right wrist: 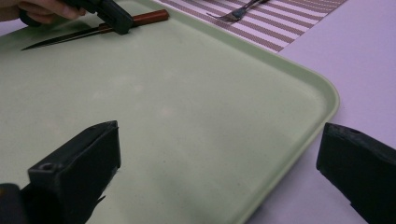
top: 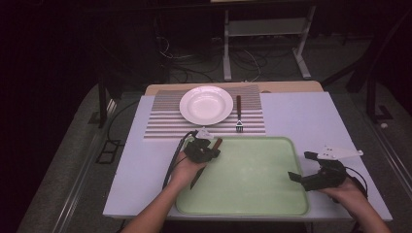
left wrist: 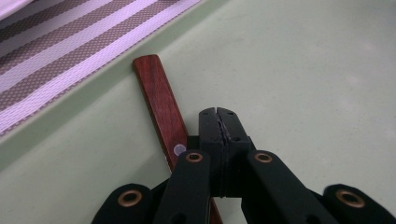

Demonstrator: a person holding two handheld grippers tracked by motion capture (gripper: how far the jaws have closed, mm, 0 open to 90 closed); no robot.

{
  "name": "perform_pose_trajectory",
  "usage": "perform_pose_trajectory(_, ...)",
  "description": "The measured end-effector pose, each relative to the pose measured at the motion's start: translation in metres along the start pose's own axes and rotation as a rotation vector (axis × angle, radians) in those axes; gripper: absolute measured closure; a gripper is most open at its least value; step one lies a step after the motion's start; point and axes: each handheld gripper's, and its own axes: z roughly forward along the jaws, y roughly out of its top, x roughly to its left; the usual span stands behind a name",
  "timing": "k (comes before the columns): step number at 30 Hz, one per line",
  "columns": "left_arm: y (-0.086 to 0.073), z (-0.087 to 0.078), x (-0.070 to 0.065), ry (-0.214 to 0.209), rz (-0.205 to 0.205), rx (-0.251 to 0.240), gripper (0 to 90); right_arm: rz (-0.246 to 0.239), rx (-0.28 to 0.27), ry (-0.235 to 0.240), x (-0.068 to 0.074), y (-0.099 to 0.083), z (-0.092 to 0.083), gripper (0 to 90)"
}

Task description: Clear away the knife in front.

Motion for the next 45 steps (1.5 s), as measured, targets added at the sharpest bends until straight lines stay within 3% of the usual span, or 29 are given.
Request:
perform_pose_trajectory(23, -0.012, -0.019, 0.021, 0.055, -0.033, 0.012, 88.8, 0.000, 0.000, 0.000, 0.000, 0.000, -0.001, 0.0)
perform_pose_trajectory(45, -0.027, -0.041, 0.046, 0.088, -0.120, 0.014, 88.6, -0.001, 0.001, -0.001, 0.000, -0.001, -0.001, 0.0)
